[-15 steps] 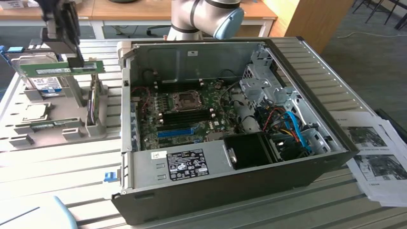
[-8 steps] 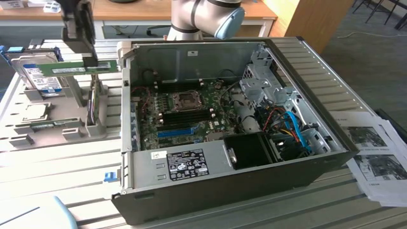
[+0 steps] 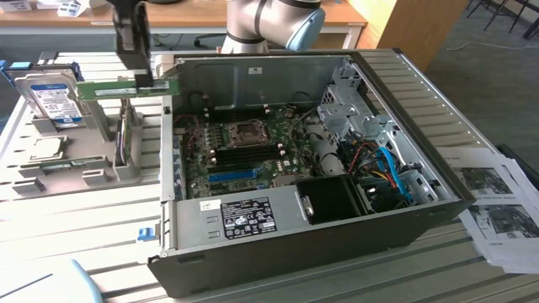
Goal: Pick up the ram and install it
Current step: 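Pick up the ram and move it above insertion slot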
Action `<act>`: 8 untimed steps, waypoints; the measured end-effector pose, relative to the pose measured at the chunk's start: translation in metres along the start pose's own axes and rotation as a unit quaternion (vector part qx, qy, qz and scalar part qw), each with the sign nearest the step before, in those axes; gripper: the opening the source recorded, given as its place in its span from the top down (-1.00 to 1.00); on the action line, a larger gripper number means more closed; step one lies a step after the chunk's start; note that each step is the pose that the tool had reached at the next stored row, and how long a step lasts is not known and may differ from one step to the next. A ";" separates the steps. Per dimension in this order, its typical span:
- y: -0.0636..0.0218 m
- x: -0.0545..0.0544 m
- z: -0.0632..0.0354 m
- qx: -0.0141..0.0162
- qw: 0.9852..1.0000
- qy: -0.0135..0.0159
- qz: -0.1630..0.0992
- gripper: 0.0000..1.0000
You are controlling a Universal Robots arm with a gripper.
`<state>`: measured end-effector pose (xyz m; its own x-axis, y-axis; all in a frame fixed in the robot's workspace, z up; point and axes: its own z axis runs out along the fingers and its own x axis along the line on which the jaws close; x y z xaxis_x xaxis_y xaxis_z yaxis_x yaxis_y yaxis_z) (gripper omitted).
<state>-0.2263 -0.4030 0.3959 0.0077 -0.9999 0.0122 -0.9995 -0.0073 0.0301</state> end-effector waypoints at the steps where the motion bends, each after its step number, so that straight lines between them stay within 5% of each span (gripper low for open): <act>1: -0.0045 0.000 -0.0001 0.000 1.000 0.000 0.000 0.78; 8: -0.0322 0.000 -0.0009 0.000 1.000 0.000 0.000 0.78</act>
<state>-0.1942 -0.4030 0.3958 0.0075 -0.9999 0.0122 -0.9995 -0.0072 0.0301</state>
